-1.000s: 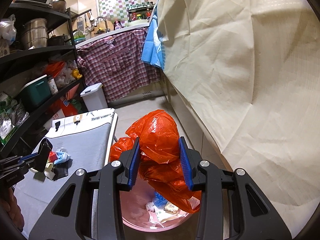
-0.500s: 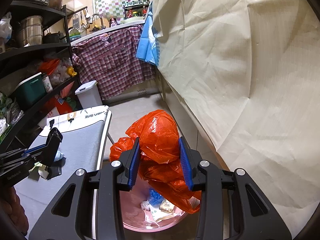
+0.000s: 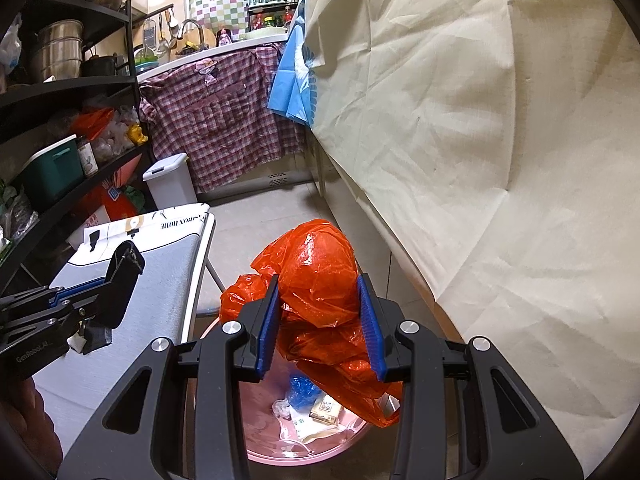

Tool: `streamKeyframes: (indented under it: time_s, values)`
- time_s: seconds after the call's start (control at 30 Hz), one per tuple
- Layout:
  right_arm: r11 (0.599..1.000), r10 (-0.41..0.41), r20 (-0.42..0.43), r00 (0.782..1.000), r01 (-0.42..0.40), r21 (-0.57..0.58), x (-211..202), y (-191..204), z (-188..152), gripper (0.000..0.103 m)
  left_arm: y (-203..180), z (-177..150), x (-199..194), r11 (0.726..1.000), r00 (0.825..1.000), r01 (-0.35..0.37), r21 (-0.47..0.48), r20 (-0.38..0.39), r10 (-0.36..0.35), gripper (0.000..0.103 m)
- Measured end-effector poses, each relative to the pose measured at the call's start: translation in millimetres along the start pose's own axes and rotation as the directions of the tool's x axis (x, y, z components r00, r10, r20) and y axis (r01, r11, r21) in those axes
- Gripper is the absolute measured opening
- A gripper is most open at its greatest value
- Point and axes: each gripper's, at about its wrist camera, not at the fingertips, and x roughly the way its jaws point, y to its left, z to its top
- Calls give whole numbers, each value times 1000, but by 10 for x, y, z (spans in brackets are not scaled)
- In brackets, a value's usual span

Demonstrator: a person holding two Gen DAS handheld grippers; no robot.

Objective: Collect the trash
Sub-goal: 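Open both tools to drop the red bag and black strap into the bin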

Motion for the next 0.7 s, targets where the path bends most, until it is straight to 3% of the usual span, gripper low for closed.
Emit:
streamKeyframes:
  time_s: [0.6,0.67,0.7]
  values:
    - [1000,-11,-43,999,10,-19,190,20,-11,38,-103,-5,225,1000,999,22,6,-43,-22,14]
    - [1000,-9,-49,999,8,-20,208,24,-20,41,-106,3,248,1000,998,28,2,-48,-27,16]
    - [1000,-7,-56,998,6,-21,222,20,-26,42,-103,8,269,1000,998,26,-1,-54,-26,23]
